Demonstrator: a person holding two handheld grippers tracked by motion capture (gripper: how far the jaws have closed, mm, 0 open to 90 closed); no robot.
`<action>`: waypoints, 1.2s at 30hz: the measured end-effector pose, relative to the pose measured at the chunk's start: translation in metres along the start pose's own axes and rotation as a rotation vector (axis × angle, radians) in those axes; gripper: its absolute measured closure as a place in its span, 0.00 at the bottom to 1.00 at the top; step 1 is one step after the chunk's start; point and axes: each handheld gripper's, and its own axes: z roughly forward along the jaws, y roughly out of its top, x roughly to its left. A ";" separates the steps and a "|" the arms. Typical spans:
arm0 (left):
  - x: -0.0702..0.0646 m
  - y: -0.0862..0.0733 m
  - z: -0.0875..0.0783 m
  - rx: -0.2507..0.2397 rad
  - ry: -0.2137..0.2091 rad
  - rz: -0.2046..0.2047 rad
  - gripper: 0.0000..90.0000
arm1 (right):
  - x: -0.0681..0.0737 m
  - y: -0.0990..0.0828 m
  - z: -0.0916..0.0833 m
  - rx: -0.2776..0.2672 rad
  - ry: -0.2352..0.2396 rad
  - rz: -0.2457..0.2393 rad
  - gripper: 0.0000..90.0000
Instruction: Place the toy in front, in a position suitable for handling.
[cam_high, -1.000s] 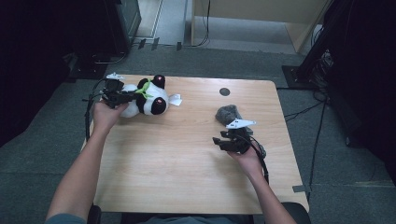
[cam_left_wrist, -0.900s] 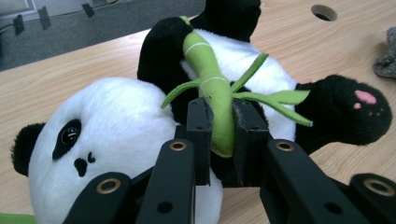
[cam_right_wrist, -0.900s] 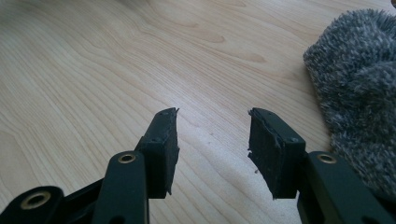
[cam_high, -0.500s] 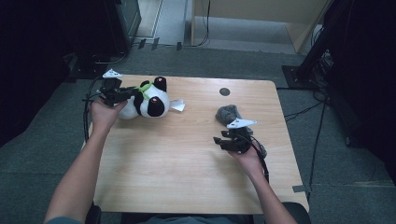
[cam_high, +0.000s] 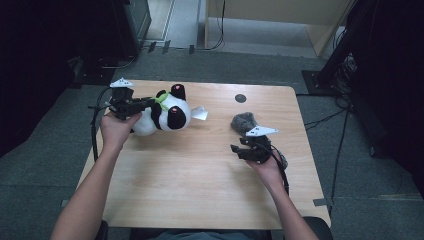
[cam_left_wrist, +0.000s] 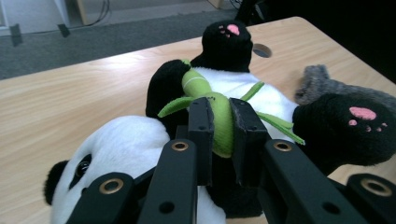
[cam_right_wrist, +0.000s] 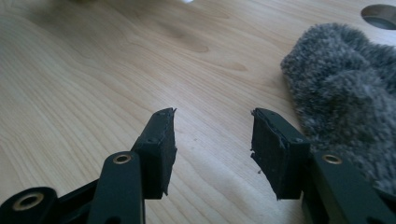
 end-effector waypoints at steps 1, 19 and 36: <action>-0.004 0.000 0.000 0.003 -0.004 0.005 0.89 | -0.002 0.000 -0.002 -0.013 -0.010 0.003 0.55; -0.074 -0.013 0.014 0.019 -0.102 0.070 0.89 | -0.029 0.002 -0.017 -0.068 -0.137 0.019 0.54; -0.115 -0.034 0.032 0.035 -0.143 0.076 0.89 | -0.062 0.010 0.009 -0.049 -0.204 0.058 0.57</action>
